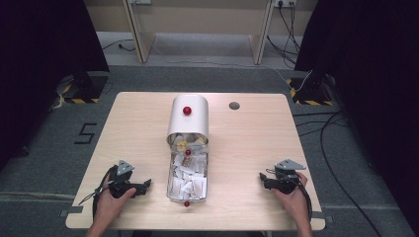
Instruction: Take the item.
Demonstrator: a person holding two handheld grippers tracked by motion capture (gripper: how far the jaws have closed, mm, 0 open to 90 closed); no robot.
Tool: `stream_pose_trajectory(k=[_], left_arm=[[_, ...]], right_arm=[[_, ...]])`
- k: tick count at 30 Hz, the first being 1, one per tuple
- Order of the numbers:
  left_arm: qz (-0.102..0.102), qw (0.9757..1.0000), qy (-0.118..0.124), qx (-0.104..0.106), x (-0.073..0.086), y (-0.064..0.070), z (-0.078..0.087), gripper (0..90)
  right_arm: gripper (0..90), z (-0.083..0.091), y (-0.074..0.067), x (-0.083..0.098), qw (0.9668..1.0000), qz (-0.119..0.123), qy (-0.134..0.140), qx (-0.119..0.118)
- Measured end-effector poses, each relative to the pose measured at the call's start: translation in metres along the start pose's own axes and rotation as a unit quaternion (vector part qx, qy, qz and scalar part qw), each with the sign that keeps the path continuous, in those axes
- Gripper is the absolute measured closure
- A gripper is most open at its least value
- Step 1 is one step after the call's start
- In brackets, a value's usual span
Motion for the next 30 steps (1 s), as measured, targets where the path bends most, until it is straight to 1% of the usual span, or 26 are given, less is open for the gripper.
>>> stream_pose_trajectory(k=[19, 30], left_arm=[[0.0, 1.0, 0.0, 0.0, 0.0, 0.0, 0.0, 0.0], [0.0, 1.0, 0.0, 0.0, 0.0, -0.0001, -0.0001, 0.0]], right_arm=[[30.6, 0.0, 0.0, 0.0, 1.0, 0.0, 0.0, 0.0], [27.8, -0.0002, -0.0005, -0.0003, 1.0, 0.002, -0.002, -0.004]])
Point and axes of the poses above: each handheld gripper's, and its own axes: z roughly backward along the jaws, x roughly out of its underside, y roughly to its right, the point moved 1 cm from there along -z, roughly forward along the jaws, and after that the axes turned 7 degrees about x, right-handed, at the moved point
